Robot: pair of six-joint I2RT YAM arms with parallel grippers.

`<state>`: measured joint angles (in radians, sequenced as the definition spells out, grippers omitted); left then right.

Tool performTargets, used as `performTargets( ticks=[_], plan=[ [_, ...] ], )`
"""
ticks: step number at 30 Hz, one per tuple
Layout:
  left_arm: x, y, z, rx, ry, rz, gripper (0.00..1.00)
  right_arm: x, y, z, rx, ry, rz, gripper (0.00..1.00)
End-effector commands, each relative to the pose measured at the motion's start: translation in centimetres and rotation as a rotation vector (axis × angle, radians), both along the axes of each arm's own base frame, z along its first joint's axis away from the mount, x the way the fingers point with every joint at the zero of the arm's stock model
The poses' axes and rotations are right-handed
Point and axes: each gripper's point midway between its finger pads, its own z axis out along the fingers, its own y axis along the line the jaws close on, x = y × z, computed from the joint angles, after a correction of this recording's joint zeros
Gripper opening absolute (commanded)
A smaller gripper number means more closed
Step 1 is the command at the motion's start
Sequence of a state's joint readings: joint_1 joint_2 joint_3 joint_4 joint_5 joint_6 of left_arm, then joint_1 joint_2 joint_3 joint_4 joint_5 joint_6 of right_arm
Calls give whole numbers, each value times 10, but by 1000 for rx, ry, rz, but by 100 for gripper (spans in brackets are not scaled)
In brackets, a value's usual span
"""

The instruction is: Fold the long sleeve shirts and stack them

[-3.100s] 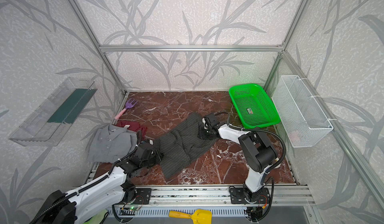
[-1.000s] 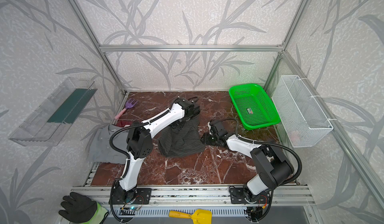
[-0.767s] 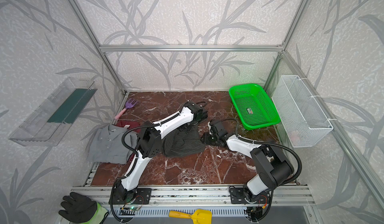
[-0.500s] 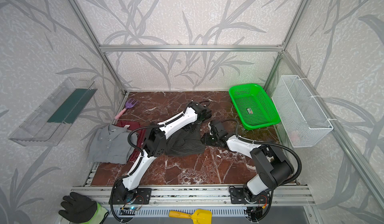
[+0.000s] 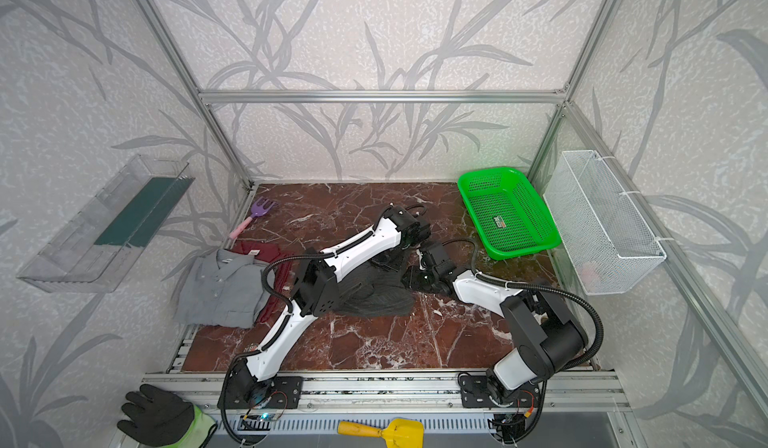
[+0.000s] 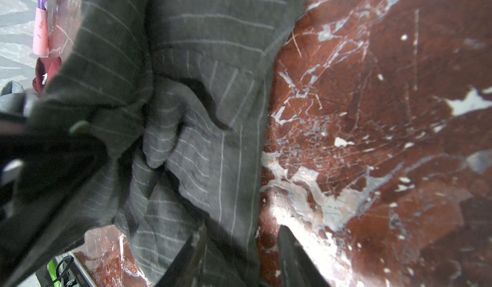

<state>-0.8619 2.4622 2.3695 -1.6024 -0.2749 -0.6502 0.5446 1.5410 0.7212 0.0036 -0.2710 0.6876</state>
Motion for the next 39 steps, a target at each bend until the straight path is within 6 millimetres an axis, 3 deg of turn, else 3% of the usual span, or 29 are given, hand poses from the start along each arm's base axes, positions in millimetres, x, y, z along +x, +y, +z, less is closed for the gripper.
performTargets(
  ticks=[1,4,11,13,19,22,26,33,36,39],
  plan=[
    [-15,-13,23,-104,-3,67,20,0,-2,-1,-3,-10,-6,45],
    [-13,-16,36,-148,-43,103,21,1,-3,0,-9,-18,-9,45],
    [-5,-23,93,-327,-172,154,26,2,-3,0,0,-23,-10,45],
    [-9,-21,90,-332,-156,145,26,2,-3,-2,-7,-17,-14,45],
    [-27,-6,51,-222,-48,131,25,1,-4,-6,-17,-7,-14,45],
    [-24,14,65,-161,-122,142,25,2,-4,-4,-18,-11,-15,45],
    [-27,13,82,-300,-191,158,30,2,-6,-7,-27,-7,-20,45],
    [-48,-27,57,-555,-101,163,36,2,-9,-11,-40,5,-29,45],
    [-51,-47,59,-657,-110,118,49,3,-12,-11,-46,5,-38,45],
    [-56,-55,47,-686,-83,107,51,4,-15,-10,-49,0,-50,45]
  ],
)
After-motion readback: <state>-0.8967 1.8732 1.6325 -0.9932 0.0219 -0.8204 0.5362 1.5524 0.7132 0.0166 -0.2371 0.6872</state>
